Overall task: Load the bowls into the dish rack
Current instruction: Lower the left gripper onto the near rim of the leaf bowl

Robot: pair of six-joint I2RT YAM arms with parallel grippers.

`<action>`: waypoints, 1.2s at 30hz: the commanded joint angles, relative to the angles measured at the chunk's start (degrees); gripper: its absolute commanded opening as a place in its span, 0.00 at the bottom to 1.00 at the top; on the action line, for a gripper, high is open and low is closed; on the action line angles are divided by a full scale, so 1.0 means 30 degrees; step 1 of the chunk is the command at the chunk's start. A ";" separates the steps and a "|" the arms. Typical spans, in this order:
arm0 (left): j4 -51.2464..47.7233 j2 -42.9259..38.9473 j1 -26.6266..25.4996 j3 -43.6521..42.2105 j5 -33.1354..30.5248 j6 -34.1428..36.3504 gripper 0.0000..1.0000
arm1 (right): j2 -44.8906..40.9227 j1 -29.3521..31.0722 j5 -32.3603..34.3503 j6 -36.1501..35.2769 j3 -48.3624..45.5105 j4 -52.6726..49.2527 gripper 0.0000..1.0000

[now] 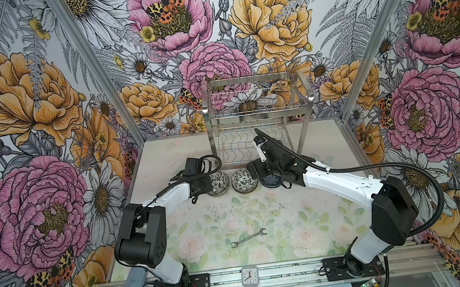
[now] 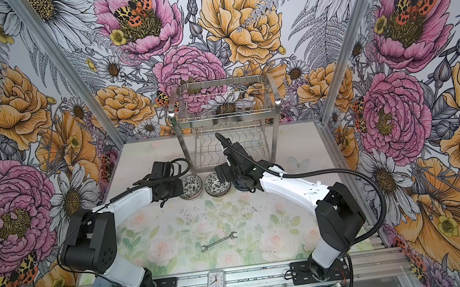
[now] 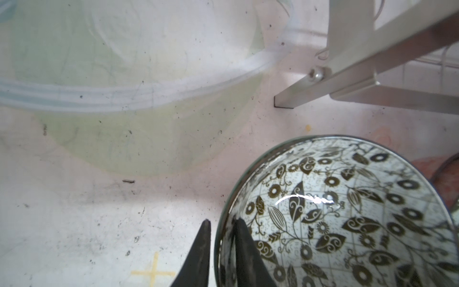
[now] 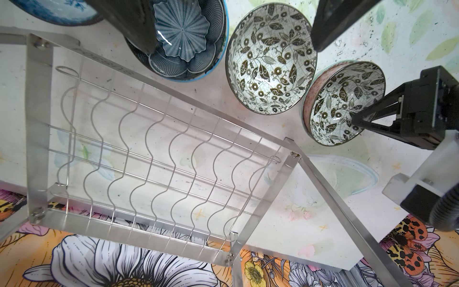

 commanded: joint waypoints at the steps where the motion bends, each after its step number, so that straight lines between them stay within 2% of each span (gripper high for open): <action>1: -0.0420 -0.0791 0.0015 0.0387 -0.0792 0.0272 0.22 | -0.0780 -0.0133 0.0352 -0.0174 -0.0091 0.0178 0.99; 7: -0.0843 -0.1400 -0.0028 0.0502 -0.1133 0.0312 0.22 | -0.0891 -0.0131 0.0372 -0.0157 -0.0203 0.0152 0.99; 10: -0.1022 -0.1555 -0.0060 0.0603 -0.1177 0.0346 0.13 | -0.0922 -0.0162 0.0466 -0.0124 -0.0319 0.0177 0.99; 15: -0.1079 -0.1555 -0.0143 0.0751 -0.1089 0.0309 0.09 | -0.0942 -0.0191 0.0459 -0.0070 -0.0368 0.0180 0.99; 17: -0.1094 -0.1511 -0.0146 0.0751 -0.1033 0.0307 0.10 | -0.0933 -0.0188 0.0450 -0.0070 -0.0384 0.0166 1.00; 21: -0.1023 -0.1367 -0.0176 0.0777 -0.0748 0.0305 0.21 | -0.0933 -0.0191 0.0465 -0.0050 -0.0471 0.0172 0.99; 24: -0.0977 -0.1078 -0.0256 0.0821 -0.0588 0.0431 0.25 | -0.0908 -0.0172 0.0449 -0.0031 -0.0520 0.0181 1.00; 31: -0.0578 0.0040 -0.0322 0.0819 -0.0109 0.0337 0.26 | -0.0838 -0.0206 0.0426 0.0008 -0.0581 0.0190 1.00; 36: -0.0477 0.0303 -0.0497 0.0942 -0.0137 0.0301 0.20 | -0.0896 -0.0235 0.0463 0.0019 -0.0655 0.0206 0.99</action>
